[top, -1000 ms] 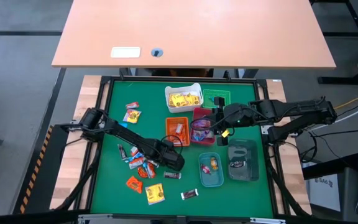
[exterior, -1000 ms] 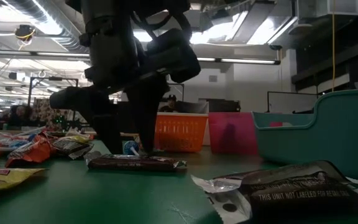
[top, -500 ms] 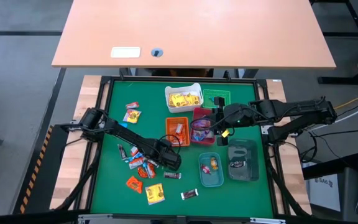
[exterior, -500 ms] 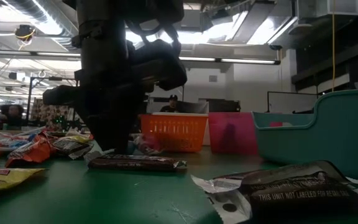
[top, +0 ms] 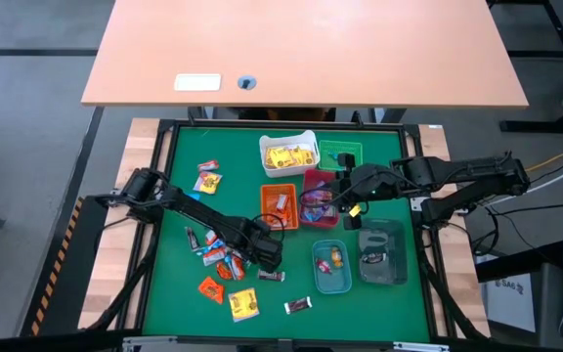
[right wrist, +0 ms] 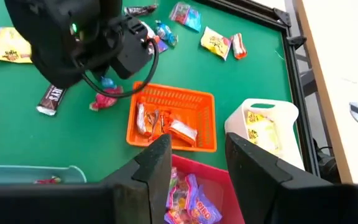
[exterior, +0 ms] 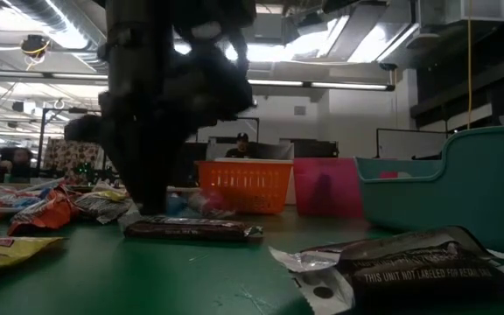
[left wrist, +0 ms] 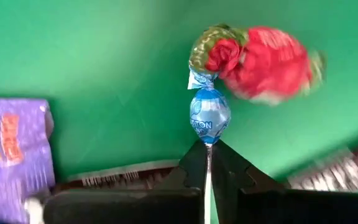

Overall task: Sort candy
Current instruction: Put the blue lollipop into the green basket

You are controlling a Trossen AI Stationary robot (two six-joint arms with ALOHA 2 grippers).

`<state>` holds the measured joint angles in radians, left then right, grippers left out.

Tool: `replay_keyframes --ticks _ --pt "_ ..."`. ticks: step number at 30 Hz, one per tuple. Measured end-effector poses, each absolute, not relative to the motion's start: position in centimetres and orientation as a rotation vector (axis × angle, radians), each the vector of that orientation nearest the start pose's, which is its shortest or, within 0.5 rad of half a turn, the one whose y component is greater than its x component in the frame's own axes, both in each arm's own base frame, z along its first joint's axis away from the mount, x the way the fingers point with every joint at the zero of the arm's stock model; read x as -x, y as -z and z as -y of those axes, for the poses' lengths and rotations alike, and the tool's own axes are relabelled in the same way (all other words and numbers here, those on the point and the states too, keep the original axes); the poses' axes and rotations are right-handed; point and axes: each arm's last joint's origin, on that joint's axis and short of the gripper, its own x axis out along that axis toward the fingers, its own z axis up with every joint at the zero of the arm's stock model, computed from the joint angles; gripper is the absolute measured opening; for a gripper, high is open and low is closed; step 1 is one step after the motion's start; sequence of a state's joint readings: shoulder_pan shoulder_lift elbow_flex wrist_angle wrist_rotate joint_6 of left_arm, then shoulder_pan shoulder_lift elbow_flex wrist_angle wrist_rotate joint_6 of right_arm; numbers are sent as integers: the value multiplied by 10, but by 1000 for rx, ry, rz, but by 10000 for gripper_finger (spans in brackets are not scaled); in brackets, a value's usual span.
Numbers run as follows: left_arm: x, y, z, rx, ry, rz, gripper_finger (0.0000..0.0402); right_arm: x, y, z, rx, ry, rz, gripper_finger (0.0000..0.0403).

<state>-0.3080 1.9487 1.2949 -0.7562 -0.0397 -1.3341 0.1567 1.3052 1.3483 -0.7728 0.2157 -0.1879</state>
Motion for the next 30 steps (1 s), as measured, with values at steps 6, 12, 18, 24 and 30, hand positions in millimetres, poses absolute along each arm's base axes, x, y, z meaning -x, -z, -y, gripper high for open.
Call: replay_keyframes --ticks 6,12,18,24,30 --pt "-341 -181 110 900 -558 -1294 0 -261 -363 -35 318 -13 -743 150" --pt "-334 -215 108 869 -378 -1243 0 -258 -361 -34 325 -15 -781 150" --pt "-352 -235 86 720 -288 -977 0 -258 -360 -34 333 0 -788 150" --pt "-382 -250 44 465 -186 -683 0 -258 -360 -34 333 0 -788 150" --pt "-396 -265 -7 267 -195 -493 0 -253 -365 -33 335 14 -768 150"
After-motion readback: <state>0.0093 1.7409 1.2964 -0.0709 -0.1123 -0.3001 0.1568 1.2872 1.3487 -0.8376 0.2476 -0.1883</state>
